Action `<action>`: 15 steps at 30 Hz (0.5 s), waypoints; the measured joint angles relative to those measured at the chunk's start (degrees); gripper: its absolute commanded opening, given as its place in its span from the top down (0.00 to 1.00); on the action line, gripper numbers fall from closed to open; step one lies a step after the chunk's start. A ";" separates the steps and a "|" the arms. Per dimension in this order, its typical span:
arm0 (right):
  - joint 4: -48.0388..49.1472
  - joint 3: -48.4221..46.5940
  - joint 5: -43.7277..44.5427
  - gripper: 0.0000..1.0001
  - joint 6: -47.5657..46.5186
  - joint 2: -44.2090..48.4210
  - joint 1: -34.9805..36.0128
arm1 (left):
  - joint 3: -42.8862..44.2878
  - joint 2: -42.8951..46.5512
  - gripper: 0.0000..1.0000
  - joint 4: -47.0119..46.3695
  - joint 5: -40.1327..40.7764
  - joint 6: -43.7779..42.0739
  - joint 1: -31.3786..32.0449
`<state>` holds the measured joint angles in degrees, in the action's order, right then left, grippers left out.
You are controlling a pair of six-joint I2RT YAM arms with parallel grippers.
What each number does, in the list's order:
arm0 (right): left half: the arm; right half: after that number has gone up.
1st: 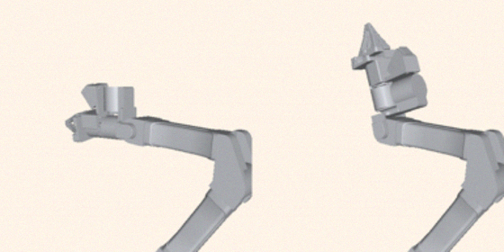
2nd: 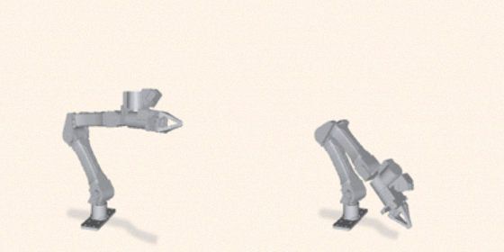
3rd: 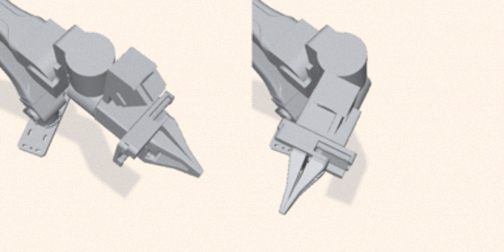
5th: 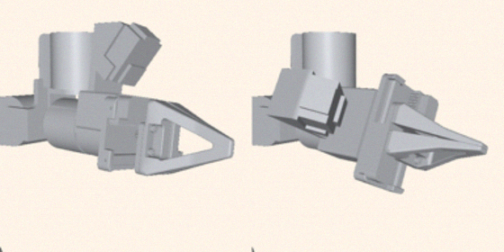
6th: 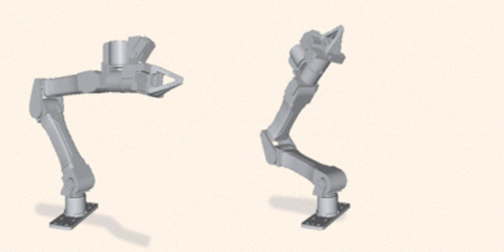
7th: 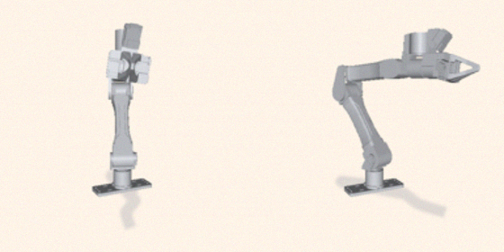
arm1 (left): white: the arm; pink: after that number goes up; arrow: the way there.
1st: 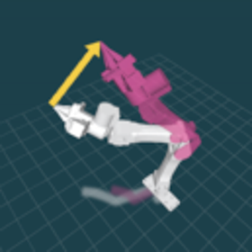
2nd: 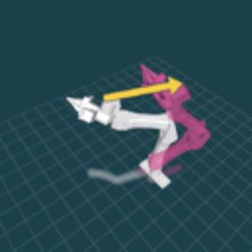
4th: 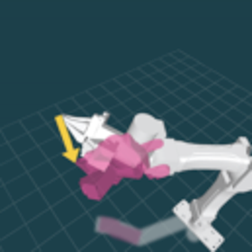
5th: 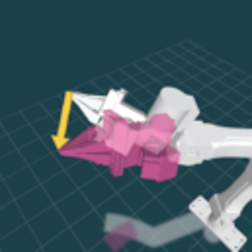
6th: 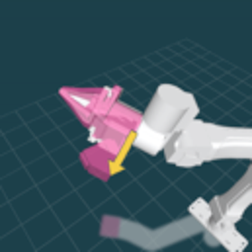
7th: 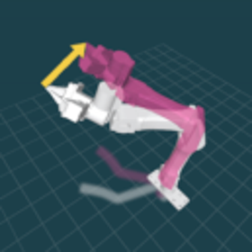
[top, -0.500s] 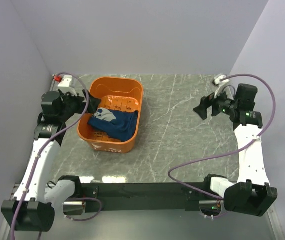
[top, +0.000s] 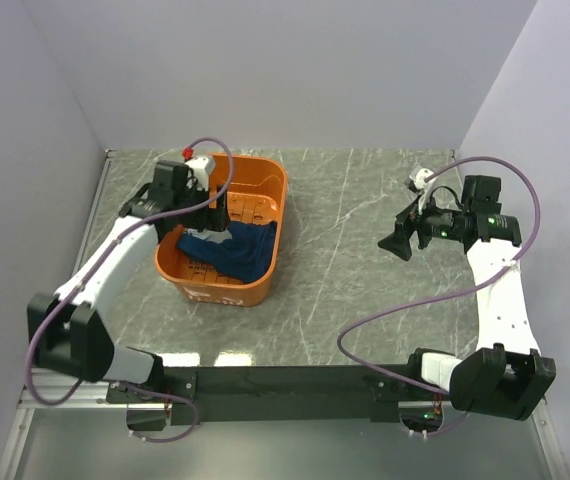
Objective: Fold and stack the t-shirts
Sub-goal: Grab the tshirt from the pile
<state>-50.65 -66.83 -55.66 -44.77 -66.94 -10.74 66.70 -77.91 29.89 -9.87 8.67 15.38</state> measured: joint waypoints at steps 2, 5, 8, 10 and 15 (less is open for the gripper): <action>-0.02 0.00 0.04 0.01 -0.09 -0.31 0.00 | 1.68 -3.34 0.13 1.57 2.34 0.24 0.46; 0.02 0.17 0.13 0.01 -0.07 -0.83 0.00 | 3.17 -6.95 0.15 2.95 4.55 1.36 0.96; 0.02 0.81 0.13 0.01 -0.04 -0.87 0.00 | 4.72 -10.45 0.16 4.42 6.47 3.04 2.40; 0.11 1.11 0.13 0.01 0.07 -0.87 0.00 | 5.11 -12.28 0.19 4.74 7.32 3.76 3.93; 0.17 2.14 0.11 0.02 0.33 -0.85 0.00 | 5.16 -16.74 0.58 5.20 10.80 6.27 7.26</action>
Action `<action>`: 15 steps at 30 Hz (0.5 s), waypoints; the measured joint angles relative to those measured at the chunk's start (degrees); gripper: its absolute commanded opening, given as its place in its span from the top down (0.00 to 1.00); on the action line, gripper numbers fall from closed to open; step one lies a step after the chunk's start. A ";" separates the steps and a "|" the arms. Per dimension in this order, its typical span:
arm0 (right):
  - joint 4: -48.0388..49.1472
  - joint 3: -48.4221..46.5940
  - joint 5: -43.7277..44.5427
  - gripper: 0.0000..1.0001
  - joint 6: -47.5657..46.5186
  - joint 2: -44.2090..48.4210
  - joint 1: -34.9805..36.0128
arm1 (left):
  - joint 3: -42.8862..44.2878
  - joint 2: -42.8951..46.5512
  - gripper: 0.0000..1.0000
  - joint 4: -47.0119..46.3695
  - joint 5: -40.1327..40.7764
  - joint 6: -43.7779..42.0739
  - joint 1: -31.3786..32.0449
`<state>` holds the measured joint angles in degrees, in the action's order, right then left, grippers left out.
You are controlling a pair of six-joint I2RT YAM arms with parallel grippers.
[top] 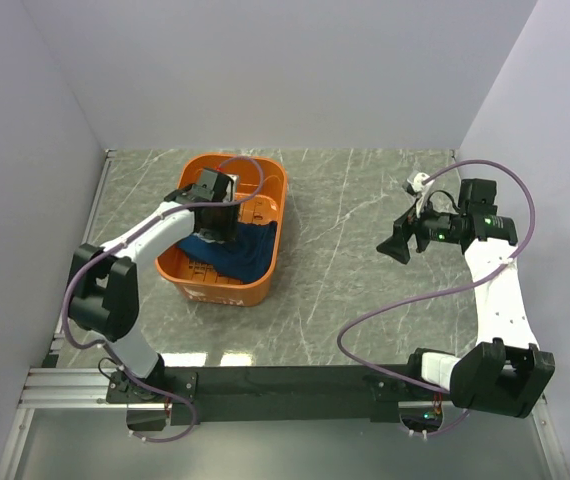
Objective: Fold and stack the t-shirts
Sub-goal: Grab the tshirt from the pile
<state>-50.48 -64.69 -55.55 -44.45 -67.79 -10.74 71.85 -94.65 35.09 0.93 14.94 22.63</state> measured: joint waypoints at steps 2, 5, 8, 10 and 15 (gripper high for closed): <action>-0.15 0.11 0.02 0.02 -0.04 0.00 0.00 | 0.00 -0.79 0.92 0.15 1.90 0.83 0.39; -0.46 0.11 -0.02 0.02 -0.28 0.04 0.00 | 0.28 -0.35 0.99 0.09 3.89 1.38 0.44; -1.42 0.02 -0.07 0.03 -0.44 0.07 0.00 | 1.14 2.05 1.00 -0.04 4.09 1.42 0.44; -2.45 -0.72 -0.11 0.03 -0.46 0.04 0.00 | 2.51 5.35 1.00 -0.44 2.71 1.44 0.44; -4.42 -5.88 -0.46 0.04 -0.31 0.04 0.00 | 9.88 15.32 1.00 -4.98 -5.77 3.39 0.44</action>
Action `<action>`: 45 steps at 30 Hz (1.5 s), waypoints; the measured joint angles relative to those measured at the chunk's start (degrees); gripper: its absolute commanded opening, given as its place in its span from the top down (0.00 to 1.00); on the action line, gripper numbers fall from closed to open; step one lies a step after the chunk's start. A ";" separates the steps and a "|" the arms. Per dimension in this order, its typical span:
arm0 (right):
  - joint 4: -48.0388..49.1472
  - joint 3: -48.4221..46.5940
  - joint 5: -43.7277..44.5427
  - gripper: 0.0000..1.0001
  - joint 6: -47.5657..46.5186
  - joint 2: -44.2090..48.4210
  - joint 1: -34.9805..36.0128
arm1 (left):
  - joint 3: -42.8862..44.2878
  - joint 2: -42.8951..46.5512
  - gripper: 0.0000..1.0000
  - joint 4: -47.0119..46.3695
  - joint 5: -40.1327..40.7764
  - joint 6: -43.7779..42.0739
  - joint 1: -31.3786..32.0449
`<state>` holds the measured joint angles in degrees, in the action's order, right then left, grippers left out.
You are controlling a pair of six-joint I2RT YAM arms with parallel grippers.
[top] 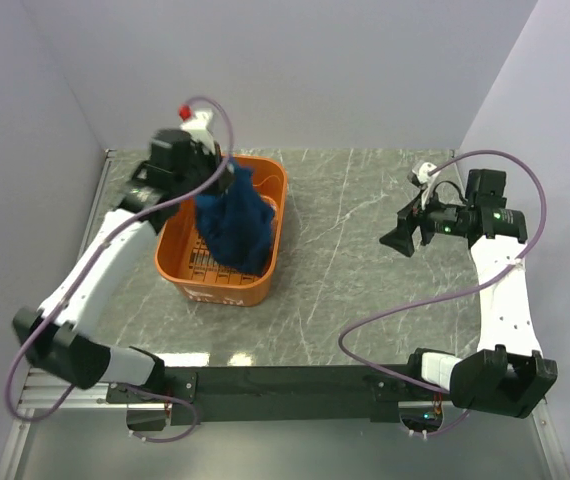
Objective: Fold and stack the t-shirts
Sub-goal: Grab the tshirt from the pile, then move the tshirt to the center of the board
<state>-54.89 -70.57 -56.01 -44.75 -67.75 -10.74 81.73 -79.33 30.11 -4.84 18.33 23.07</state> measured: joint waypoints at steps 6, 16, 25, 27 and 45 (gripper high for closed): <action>1.18 -7.87 2.64 0.05 4.35 -0.31 0.00 | 14.43 3.32 1.00 -11.39 -15.58 7.32 0.70; 9.62 -11.65 11.23 0.07 18.38 -1.49 -1.16 | 30.93 -5.95 0.99 -26.08 -28.35 20.20 8.68; 13.44 -10.91 16.94 0.07 23.82 -1.11 -4.13 | 39.50 -14.99 1.00 -31.78 -31.39 26.05 14.99; 13.79 -10.25 17.46 0.07 24.35 -0.76 -4.83 | 40.48 -16.20 1.00 -32.83 -31.65 27.12 15.65; 15.17 -7.85 17.86 0.06 25.07 -0.33 -6.56 | 30.34 -17.31 0.99 -26.97 -25.73 18.95 17.88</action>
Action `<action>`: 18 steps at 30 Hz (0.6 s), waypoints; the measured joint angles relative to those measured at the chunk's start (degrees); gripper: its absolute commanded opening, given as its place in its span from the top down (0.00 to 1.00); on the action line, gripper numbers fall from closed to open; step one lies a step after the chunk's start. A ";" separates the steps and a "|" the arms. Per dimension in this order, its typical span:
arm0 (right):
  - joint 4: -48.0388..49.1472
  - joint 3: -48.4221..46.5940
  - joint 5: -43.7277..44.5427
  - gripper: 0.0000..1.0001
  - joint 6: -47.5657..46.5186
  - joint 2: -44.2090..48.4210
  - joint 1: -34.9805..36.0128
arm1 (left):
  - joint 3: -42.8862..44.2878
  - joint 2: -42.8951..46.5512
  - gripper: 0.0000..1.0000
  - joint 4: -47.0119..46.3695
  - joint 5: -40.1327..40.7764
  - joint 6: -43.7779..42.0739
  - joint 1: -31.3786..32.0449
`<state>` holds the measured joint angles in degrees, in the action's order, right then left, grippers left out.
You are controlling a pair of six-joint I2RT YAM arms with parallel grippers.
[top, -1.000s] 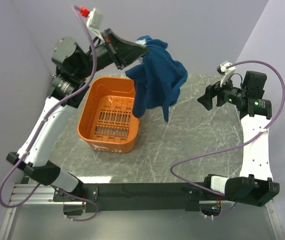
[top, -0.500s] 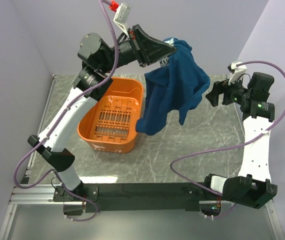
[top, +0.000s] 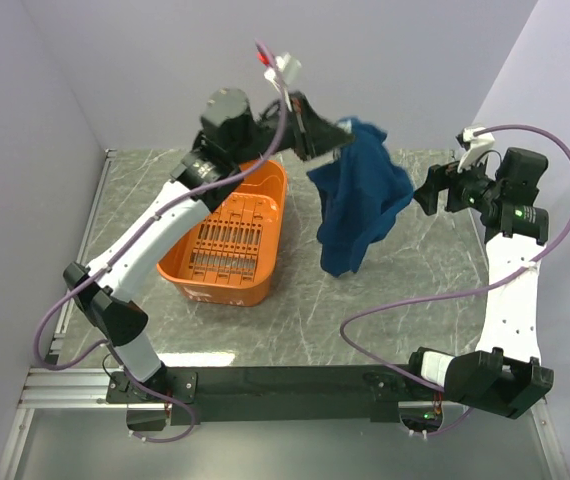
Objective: Fold and stack the t-shirts
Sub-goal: Move the tshirt to the center of the board, then flatten the tshirt out
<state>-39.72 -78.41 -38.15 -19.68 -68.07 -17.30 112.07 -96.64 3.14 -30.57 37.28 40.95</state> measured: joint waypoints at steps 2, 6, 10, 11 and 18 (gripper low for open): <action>0.07 0.79 -0.07 0.06 -0.31 0.09 0.00 | -3.96 0.04 0.94 2.78 1.77 -2.19 0.00; 0.09 3.10 -0.50 0.06 -1.11 0.17 0.00 | -10.29 -0.92 0.51 9.20 5.44 -6.64 0.00; -0.13 6.38 -1.53 0.06 -3.15 0.35 0.00 | -15.30 -1.42 0.18 13.00 9.35 -9.79 0.00; -0.35 7.30 -2.03 0.06 -3.82 0.39 0.00 | -16.02 -1.36 0.16 13.49 10.12 -10.34 0.00; -3.02 12.72 -6.86 0.07 -8.35 0.52 1.53 | -22.21 5.49 0.08 16.41 19.12 -15.85 -0.09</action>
<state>-42.74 -65.69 -45.01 -28.03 -67.55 -15.77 89.86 -91.15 19.55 -11.44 21.43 40.86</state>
